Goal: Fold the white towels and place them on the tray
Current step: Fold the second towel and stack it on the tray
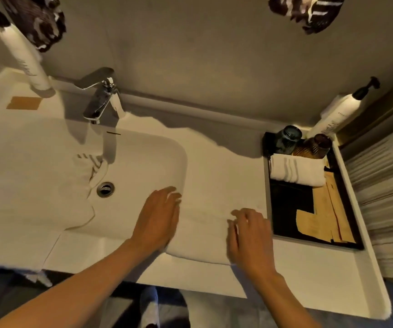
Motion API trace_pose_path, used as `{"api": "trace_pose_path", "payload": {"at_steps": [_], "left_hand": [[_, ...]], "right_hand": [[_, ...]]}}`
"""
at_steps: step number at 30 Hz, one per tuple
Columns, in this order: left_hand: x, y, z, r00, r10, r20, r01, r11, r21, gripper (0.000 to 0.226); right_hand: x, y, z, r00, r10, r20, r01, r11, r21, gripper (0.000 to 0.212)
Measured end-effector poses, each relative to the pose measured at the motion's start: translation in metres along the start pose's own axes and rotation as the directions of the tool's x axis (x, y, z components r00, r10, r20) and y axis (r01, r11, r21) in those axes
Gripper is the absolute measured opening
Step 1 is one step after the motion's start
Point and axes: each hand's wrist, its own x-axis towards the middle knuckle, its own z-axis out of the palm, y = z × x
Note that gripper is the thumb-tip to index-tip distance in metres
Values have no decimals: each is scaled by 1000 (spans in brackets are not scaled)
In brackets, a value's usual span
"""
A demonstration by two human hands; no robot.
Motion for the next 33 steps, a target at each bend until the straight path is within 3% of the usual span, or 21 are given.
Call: {"api": "trace_pose_path", "payload": {"at_steps": [1, 3, 5, 8, 10, 12, 14, 16, 17, 19, 21, 22, 26, 29, 33], "left_hand": [[-14, 12, 7, 984, 136, 114, -136, 991, -12, 36], [-36, 23, 20, 917, 222, 332, -240, 971, 12, 50], [-43, 16, 26, 898, 215, 384, -271, 958, 95, 58], [-45, 6, 20, 905, 196, 378, -268, 952, 146, 60], [-47, -1, 13, 920, 53, 388, -121, 981, 153, 61], [-53, -12, 7, 914, -231, 332, 173, 965, 197, 67], [-54, -21, -2, 823, -517, 234, 445, 844, 298, 76], [-48, -25, -8, 716, -652, 248, 560, 749, 354, 77], [-43, -23, -11, 694, -662, 283, 586, 748, 312, 71], [-30, -12, -15, 701, -632, 331, 651, 756, 64, 57], [-23, 1, -19, 716, -629, 303, 696, 675, -244, 56], [-24, 10, -21, 716, -643, 273, 696, 624, -355, 56], [-38, 32, -36, 703, -682, 201, 659, 517, -547, 54], [-59, 39, -47, 732, -657, 180, 619, 533, -577, 57], [-82, 60, -36, 795, -573, 197, 579, 622, -528, 53]], "right_hand": [[0, -9, 11, 996, -66, 63, 64, 998, 26, 29], [-1, -19, 32, 967, -90, 237, 82, 996, 44, 40], [-2, -10, 44, 937, -100, 335, 117, 993, -29, 51], [-9, 11, 47, 925, -84, 371, 125, 988, -88, 58], [-14, 13, 43, 934, -13, 357, 52, 994, -100, 58], [-22, 12, 37, 951, 47, 306, -16, 995, -103, 52], [-37, 15, 26, 978, 94, 186, -75, 991, -108, 44], [-50, 18, 13, 950, 303, 75, -290, 945, -154, 35], [-53, 18, 7, 884, 462, 73, -445, 879, -170, 37], [-51, 12, -2, 687, 709, 157, -694, 705, -145, 51], [-42, 7, -4, 550, 787, 280, -818, 575, -11, 60], [-38, 6, -8, 516, 790, 330, -846, 529, 57, 60], [-41, 18, -22, 520, 739, 428, -851, 493, 182, 22], [-62, 37, -41, 492, 743, 454, -869, 448, 209, 36], [-87, 68, -62, 434, 771, 466, -901, 380, 210, 39]]}}
